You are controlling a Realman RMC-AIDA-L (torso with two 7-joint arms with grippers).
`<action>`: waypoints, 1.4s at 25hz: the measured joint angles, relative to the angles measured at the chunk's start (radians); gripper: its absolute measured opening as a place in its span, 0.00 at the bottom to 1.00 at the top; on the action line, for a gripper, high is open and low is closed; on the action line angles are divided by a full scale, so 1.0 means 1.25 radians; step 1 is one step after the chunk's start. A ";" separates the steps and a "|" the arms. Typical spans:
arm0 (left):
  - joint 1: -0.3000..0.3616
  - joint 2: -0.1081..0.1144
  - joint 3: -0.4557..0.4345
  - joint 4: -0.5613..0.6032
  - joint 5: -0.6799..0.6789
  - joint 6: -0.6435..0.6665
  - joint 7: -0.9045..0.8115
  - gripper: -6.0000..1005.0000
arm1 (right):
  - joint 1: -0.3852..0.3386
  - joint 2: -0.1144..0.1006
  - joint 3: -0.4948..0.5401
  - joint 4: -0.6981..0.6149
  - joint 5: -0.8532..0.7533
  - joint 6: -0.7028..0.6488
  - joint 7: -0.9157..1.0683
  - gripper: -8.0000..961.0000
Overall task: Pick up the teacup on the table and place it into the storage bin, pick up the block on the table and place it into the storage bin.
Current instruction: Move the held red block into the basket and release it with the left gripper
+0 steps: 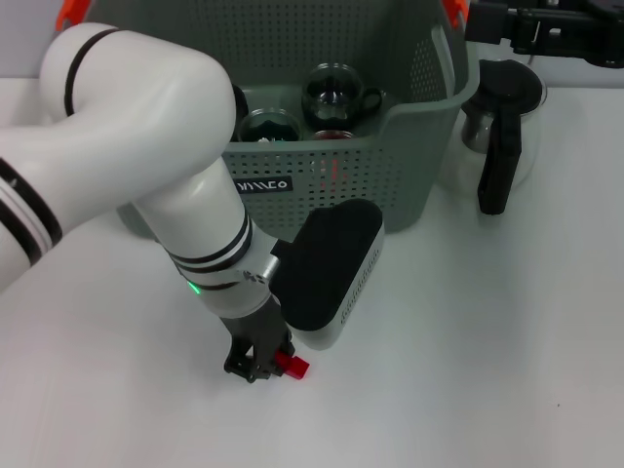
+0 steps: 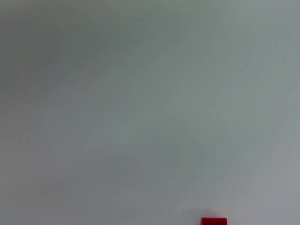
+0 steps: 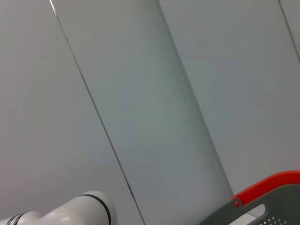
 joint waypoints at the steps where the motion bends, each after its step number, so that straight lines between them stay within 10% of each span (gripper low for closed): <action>1: 0.000 0.000 0.000 0.000 0.000 0.000 0.000 0.19 | 0.000 0.000 0.000 0.000 0.000 0.000 0.000 0.99; 11: -0.014 0.001 -0.120 0.047 -0.019 0.109 0.008 0.21 | 0.000 -0.001 0.002 0.000 0.002 0.000 -0.003 0.99; 19: -0.052 0.008 -0.438 0.116 -0.083 0.263 0.063 0.23 | -0.002 -0.008 0.007 0.000 0.019 -0.004 -0.010 0.98; 26: -0.079 0.059 -0.717 0.118 -0.215 0.286 0.046 0.25 | -0.003 -0.018 0.013 0.000 0.021 -0.019 -0.013 0.99; 35: -0.079 0.116 -0.862 0.051 -0.337 0.149 -0.062 0.28 | -0.003 -0.037 0.020 0.010 0.022 -0.034 -0.033 0.99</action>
